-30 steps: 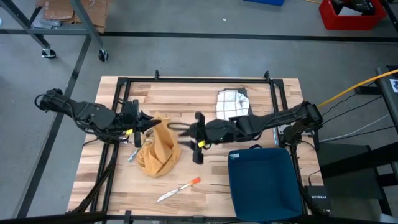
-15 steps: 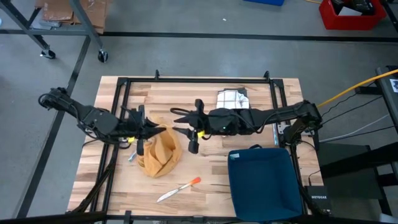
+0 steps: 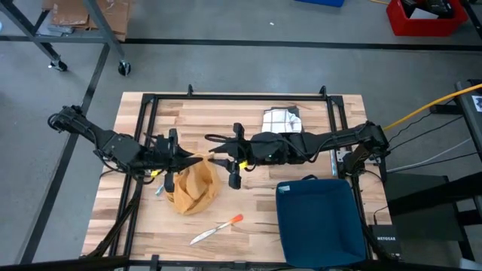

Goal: Fold towel
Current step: Fold the orange towel

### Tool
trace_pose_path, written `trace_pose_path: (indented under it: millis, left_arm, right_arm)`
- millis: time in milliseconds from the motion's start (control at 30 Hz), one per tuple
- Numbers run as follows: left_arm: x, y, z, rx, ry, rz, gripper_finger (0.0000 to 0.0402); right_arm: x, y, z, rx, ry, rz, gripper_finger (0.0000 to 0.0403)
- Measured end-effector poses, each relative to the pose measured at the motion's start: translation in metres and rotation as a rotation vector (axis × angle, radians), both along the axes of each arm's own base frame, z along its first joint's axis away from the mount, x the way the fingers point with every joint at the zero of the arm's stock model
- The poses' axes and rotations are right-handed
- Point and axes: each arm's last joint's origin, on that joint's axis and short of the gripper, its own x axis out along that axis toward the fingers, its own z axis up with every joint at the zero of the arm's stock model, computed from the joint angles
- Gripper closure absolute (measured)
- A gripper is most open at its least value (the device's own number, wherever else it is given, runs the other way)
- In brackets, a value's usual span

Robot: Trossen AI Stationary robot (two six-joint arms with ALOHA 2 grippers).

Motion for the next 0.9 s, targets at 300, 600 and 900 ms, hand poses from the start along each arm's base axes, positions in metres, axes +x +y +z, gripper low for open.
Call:
trace_pose_path:
  millis: [300, 600, 900]
  left_arm:
    - [0.004, -0.003, 0.004, 0.016, -0.043, -0.022, 0.0401]
    - [0.015, -0.009, -0.003, 0.043, -0.016, -0.020, 0.0401]
    - [0.010, -0.006, 0.000, 0.088, -0.029, -0.025, 0.0401]
  right_arm:
    - [0.007, 0.001, -0.002, 0.016, -0.038, 0.040, 0.0279]
    - [0.014, -0.002, -0.005, 0.027, -0.064, 0.073, 0.0321]
    - [0.014, -0.001, -0.002, -0.060, -0.098, 0.107, 0.0379]
